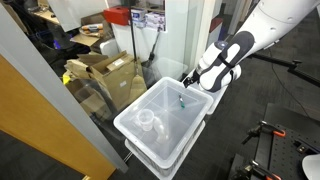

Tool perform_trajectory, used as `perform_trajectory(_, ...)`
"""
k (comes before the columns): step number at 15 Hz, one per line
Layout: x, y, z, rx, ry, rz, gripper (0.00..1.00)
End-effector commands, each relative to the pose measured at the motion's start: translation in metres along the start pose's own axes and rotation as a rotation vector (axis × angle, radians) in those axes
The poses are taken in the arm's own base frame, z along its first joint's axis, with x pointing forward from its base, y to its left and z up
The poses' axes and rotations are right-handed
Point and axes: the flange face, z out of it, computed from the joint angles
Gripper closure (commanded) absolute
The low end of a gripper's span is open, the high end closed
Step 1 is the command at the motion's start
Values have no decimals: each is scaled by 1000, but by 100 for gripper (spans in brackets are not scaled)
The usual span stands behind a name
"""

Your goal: Put the marker in the cup

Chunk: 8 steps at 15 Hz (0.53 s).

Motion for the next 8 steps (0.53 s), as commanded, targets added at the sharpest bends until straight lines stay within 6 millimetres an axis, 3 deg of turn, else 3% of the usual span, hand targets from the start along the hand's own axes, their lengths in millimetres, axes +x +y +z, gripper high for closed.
perform_trajectory(1, -1, -5, 25, 5, -4, 27, 0)
perform_trajectory(8, -8, -25, 51, 60, -31, 41, 0)
